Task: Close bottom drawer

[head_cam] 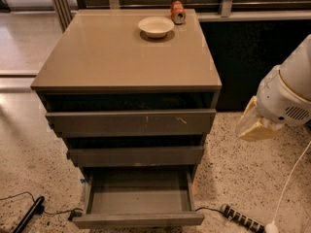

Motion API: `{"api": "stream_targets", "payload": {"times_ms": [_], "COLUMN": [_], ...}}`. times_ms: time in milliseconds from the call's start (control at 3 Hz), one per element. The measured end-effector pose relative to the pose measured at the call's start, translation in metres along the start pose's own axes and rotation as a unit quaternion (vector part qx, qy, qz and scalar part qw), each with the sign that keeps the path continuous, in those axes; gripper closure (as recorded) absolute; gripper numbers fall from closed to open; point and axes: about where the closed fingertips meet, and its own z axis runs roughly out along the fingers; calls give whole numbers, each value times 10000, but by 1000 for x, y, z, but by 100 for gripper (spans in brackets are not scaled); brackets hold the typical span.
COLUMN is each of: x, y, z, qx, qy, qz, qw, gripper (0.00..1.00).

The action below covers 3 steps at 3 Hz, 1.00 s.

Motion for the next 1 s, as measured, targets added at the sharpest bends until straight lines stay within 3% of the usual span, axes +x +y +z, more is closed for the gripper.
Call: {"api": "stream_targets", "payload": {"times_ms": [333,667,1000], "x": [1,10,25], "y": [2,15,39], "z": [2,14,41], "qx": [17,130,37], "qy": [-17,-137,-250], "qz": [22,169,376], "qw": [10000,9997,9990], "gripper": [100,100,100]}}
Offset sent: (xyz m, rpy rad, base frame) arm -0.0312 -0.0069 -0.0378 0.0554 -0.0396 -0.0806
